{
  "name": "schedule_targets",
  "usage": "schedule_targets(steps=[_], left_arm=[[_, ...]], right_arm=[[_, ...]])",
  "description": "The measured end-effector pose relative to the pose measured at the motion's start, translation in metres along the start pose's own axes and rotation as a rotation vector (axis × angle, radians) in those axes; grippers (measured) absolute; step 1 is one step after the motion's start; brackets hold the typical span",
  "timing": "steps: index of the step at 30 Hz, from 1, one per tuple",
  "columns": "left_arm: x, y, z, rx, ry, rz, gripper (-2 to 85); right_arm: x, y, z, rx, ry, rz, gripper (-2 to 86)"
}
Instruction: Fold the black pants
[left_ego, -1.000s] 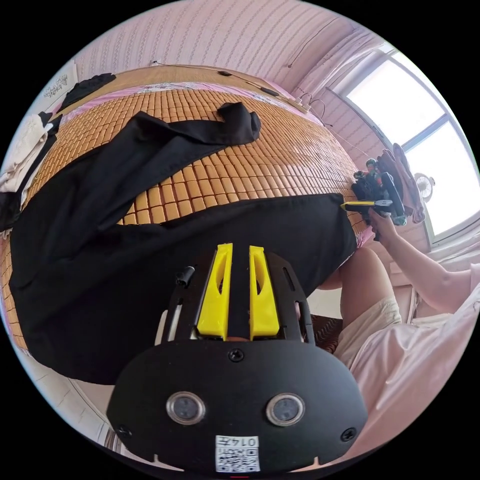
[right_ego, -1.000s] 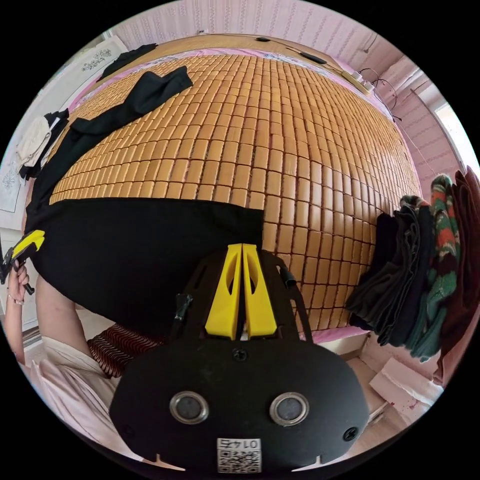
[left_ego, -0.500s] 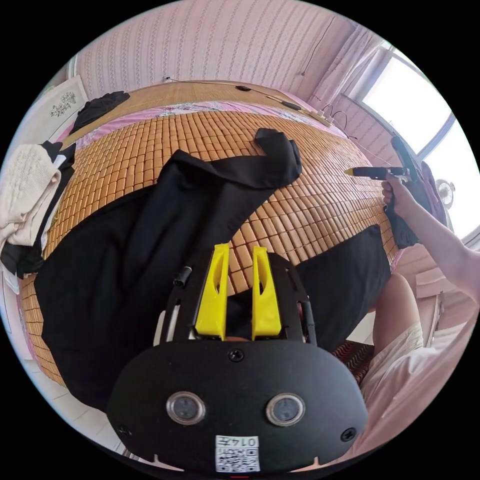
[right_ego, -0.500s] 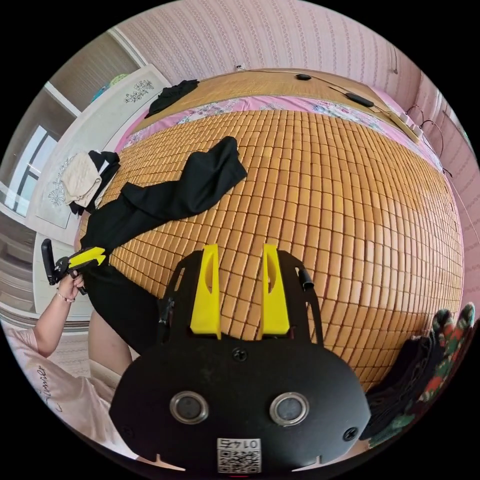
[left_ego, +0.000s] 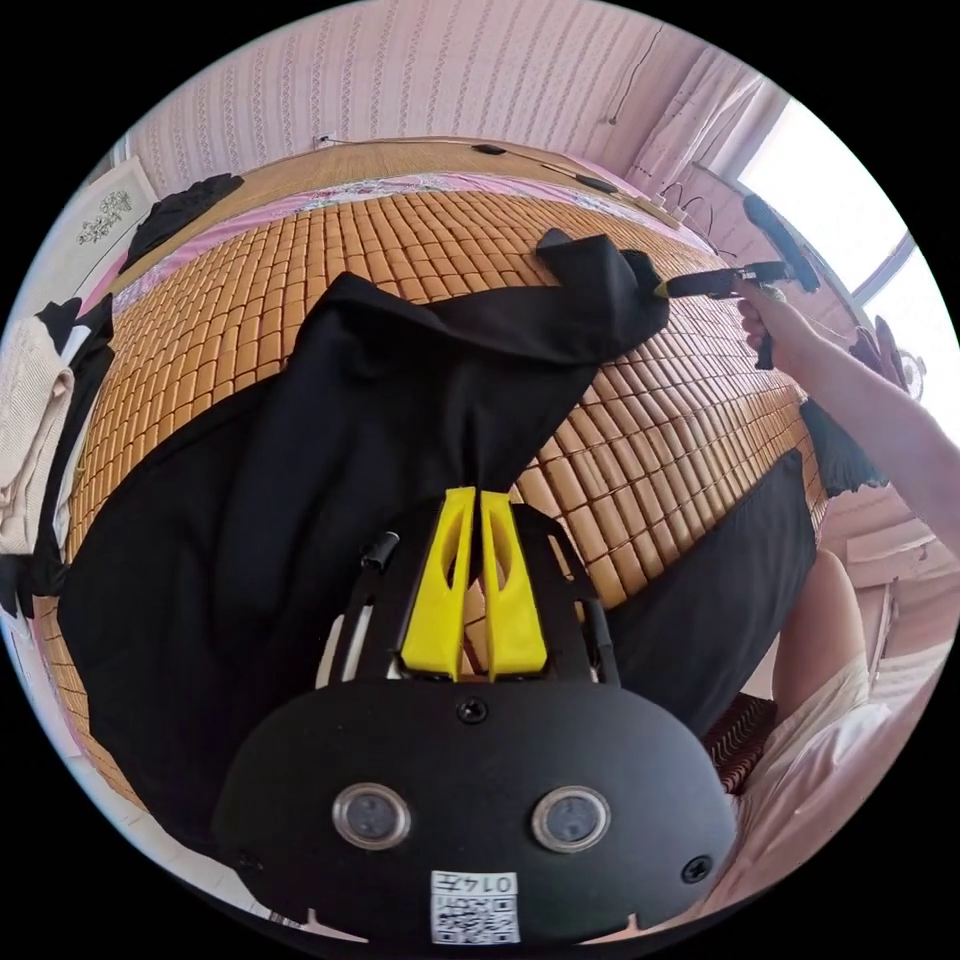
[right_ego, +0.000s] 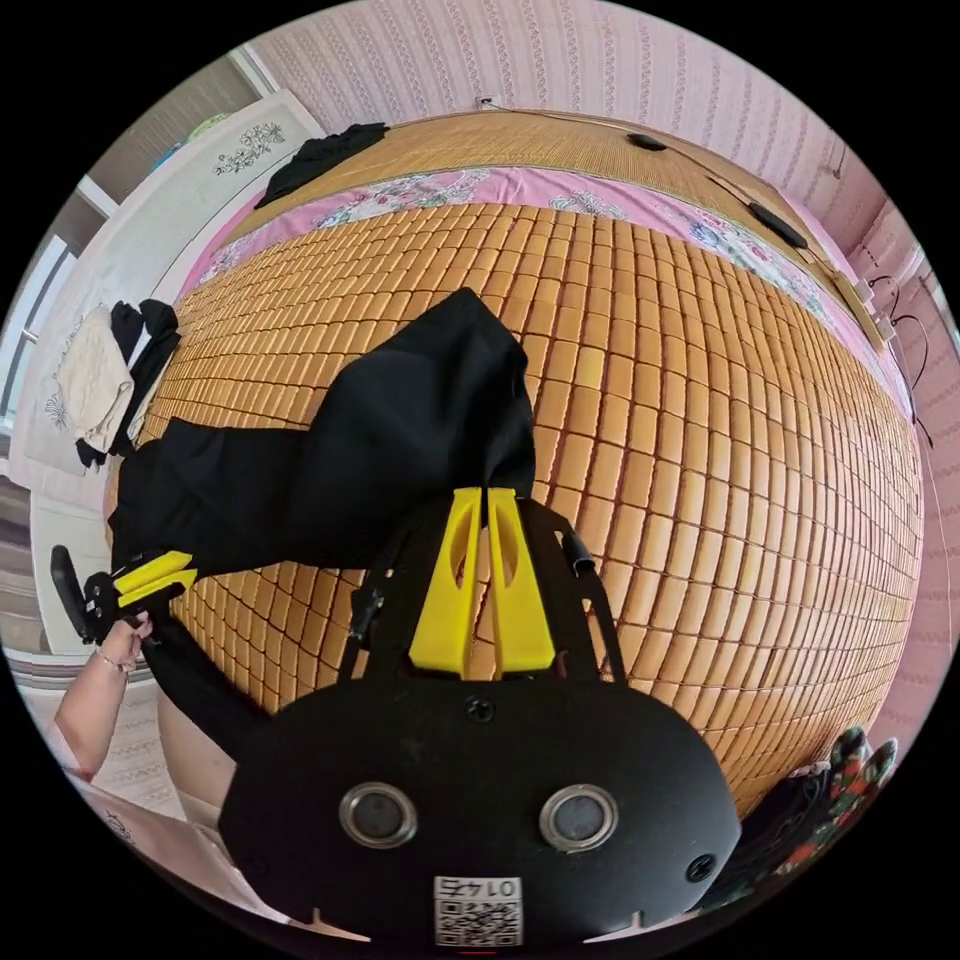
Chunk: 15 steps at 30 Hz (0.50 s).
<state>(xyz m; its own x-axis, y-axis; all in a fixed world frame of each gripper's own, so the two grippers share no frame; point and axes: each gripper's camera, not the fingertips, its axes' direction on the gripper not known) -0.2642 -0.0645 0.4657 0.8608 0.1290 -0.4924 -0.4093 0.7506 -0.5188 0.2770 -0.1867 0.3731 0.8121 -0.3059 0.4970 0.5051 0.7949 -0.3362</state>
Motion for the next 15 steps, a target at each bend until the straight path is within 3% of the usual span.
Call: schedule_targets(steps=[4,7,11,15], left_arm=[[0.012,0.004,-0.020,0.055,0.029,0.088,-0.7],[0.024,0.009,-0.042,0.105,0.086,0.203,-0.7],[0.037,0.009,-0.049,0.086,0.077,0.276,1.6],[0.033,0.004,-0.044,0.006,0.089,0.226,5.1]], right_arm=[[0.025,0.058,-0.110,0.198,-0.118,0.014,0.8],[0.040,0.078,-0.175,0.190,-0.097,-0.006,1.2],[0.074,0.067,-0.181,0.112,-0.070,0.078,2.9],[0.119,0.068,-0.151,0.150,-0.018,0.280,6.4]])
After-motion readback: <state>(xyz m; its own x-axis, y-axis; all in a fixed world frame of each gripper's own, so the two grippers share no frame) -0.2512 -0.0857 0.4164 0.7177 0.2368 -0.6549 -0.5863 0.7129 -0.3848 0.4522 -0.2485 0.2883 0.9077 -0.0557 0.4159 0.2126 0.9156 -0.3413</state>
